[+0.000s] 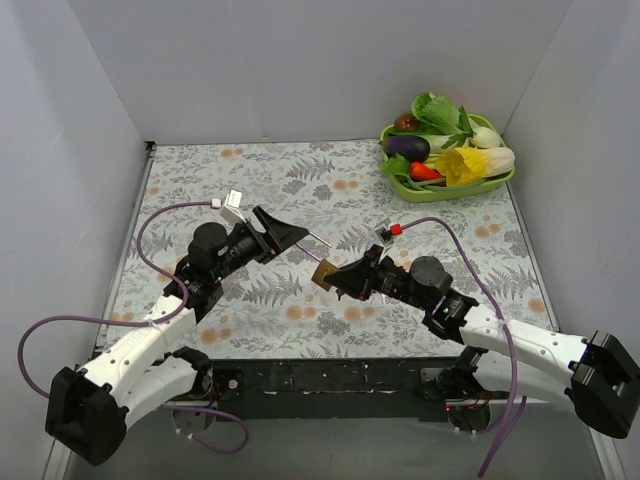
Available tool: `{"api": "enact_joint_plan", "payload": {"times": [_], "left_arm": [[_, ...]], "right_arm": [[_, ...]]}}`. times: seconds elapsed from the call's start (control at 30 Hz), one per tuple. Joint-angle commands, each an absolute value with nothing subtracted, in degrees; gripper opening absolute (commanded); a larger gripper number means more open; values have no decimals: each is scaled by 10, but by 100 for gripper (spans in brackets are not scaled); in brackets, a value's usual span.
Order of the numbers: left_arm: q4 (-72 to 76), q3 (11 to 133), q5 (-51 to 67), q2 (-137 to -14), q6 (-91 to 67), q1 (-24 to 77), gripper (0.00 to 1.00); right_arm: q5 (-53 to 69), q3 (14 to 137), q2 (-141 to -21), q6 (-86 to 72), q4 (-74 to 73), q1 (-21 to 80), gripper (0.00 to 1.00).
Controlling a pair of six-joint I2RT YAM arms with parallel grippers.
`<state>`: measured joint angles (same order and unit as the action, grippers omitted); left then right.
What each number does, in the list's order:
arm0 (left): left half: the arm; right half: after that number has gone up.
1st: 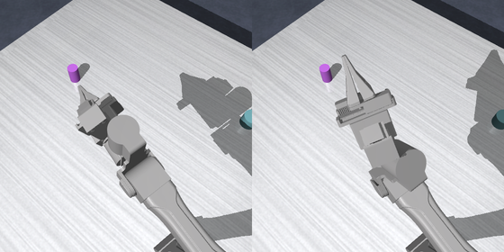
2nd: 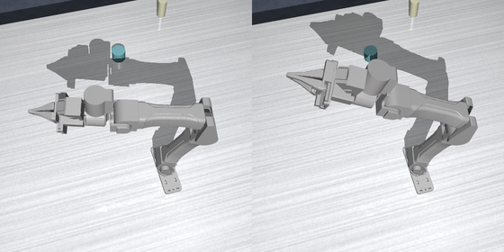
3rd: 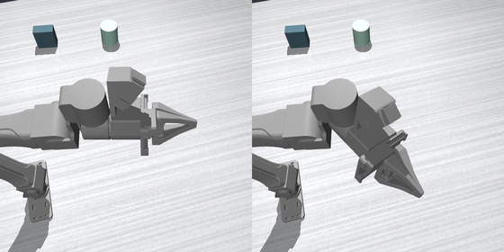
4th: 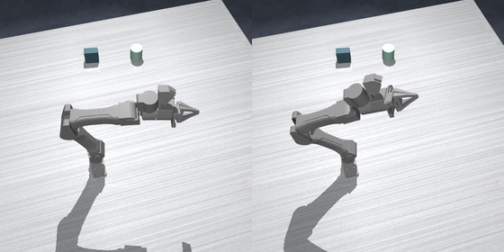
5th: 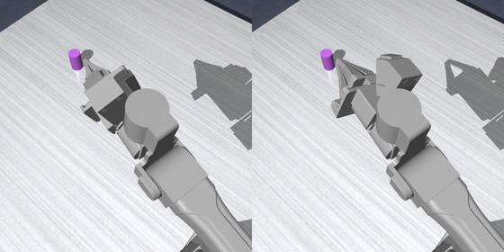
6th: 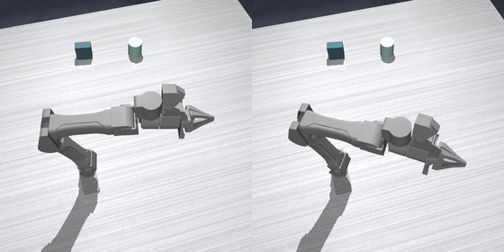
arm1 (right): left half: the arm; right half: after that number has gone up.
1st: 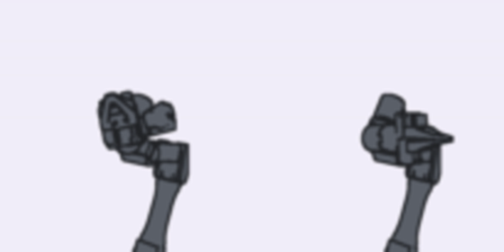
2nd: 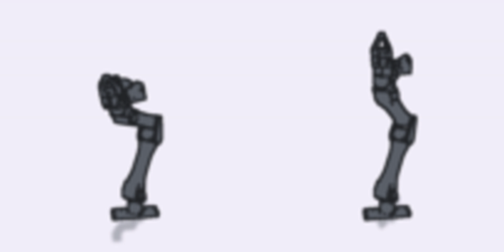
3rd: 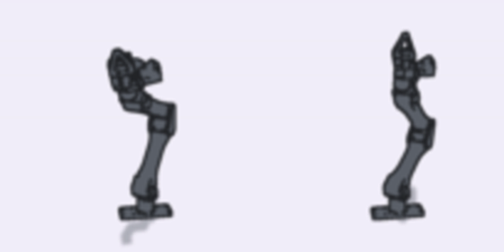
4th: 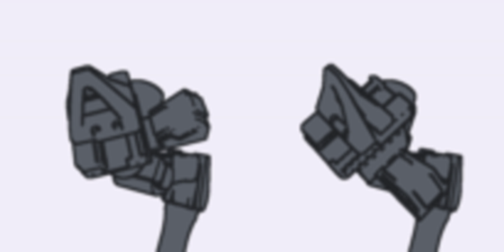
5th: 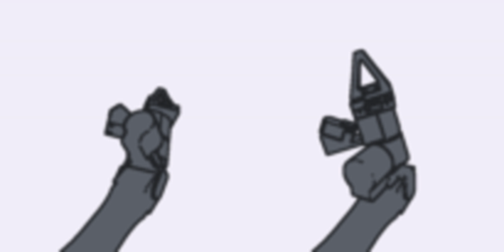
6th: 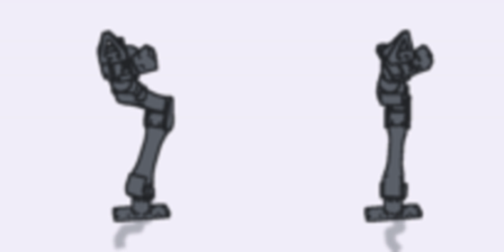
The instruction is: Unlock with the key
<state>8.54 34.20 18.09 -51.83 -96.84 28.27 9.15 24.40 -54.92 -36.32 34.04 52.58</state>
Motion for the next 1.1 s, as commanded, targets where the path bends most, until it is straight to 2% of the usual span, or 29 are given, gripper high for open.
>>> {"api": "enact_joint_plan", "payload": {"times": [0.0,0.17,0.2,0.33,0.53,0.63,0.8,1.07], "left_arm": [[107,331,207,-542,-976,280,70],[176,316,235,-556,-973,280,55],[185,315,236,-557,-971,280,48],[199,309,247,-561,-949,280,31],[220,294,271,-579,-916,280,17],[232,288,294,-598,-906,280,14],[240,273,310,-612,-891,280,2],[166,282,302,-642,-843,280,0]], "right_arm": [[89,255,-545,-376,425,525,1],[83,247,-543,-384,430,525,1],[82,243,-542,-389,432,525,1],[70,228,-540,-407,443,525,1],[52,203,-544,-439,471,525,1],[42,187,-548,-462,488,525,1],[33,164,-562,-492,509,525,1],[10,134,-606,-493,523,534,1]]}}
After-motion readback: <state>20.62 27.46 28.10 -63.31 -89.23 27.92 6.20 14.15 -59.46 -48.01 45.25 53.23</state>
